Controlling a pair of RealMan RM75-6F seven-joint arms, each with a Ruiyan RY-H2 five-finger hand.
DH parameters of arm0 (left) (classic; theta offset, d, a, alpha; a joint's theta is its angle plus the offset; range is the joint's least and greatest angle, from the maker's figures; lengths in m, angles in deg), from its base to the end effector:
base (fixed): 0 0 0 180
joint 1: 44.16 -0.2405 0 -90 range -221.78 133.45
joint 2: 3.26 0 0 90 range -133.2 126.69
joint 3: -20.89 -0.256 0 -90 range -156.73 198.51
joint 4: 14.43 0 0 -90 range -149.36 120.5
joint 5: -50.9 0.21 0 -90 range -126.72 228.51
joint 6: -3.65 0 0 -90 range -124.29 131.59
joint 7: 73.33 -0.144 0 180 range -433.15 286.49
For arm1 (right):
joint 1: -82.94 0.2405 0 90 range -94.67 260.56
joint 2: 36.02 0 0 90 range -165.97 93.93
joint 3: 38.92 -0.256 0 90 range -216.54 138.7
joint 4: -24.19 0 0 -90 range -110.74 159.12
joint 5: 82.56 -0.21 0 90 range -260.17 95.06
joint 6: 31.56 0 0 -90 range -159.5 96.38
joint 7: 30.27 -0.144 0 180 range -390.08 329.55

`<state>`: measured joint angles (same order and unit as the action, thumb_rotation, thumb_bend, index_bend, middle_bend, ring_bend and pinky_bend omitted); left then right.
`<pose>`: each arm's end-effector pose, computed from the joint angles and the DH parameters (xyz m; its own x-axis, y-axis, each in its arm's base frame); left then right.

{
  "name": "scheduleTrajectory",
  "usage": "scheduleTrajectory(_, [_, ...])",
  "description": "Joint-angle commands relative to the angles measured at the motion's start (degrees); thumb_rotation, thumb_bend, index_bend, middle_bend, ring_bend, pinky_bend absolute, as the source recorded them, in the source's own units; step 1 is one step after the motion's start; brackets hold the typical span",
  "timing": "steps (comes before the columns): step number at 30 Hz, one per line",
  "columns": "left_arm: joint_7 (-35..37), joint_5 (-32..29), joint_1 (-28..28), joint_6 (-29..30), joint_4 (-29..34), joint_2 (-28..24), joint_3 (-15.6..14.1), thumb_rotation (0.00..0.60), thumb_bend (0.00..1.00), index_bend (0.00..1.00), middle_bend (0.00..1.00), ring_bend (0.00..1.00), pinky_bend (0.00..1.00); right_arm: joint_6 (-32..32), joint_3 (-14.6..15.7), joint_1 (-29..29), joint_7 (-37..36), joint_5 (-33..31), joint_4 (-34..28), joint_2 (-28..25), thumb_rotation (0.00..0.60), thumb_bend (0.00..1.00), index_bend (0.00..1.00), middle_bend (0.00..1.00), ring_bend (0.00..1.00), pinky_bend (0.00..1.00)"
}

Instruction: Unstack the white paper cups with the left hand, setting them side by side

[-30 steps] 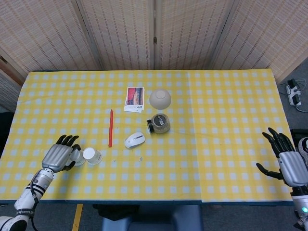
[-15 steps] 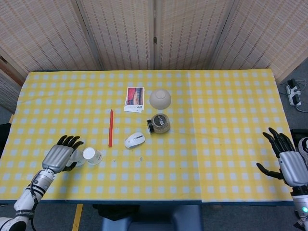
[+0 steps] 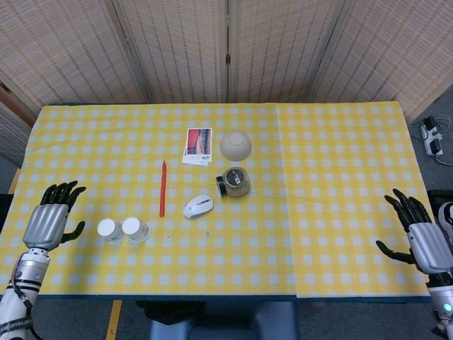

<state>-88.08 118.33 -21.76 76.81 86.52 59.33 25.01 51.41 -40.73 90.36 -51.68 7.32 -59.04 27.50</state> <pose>-0.2634 0.2658 0.1406 0.4754 0.1161 0.8721 0.8793 -0.0305 -0.4753 -0.3298 -0.1942 0.1686 0.2115 -0.0559 0.9758 -0.9746 -0.0879 0.2062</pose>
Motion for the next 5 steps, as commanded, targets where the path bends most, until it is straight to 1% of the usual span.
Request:
scheduleTrajectory(1, [0.4, 2.4, -4.0, 5.9, -1.9, 1.9, -0.6, 0.6, 0.42, 0.16, 0.09, 0.06, 0.0, -0.1, 0.1, 0.2, -0.4, 0.5, -0.4, 0.0, 0.6, 0.28, 0.11, 0.02, 0.08, 0.0])
scheduleTrajectory(5, [0.1, 5.0, -7.2, 10.3, -3.5, 3.8, -2.1, 0.6, 0.42, 0.15, 0.09, 0.05, 0.0, -0.3, 0.2, 0.5, -0.7, 0.9, -0.7, 0.0, 0.6, 0.28, 0.11, 0.02, 0.09, 0.0])
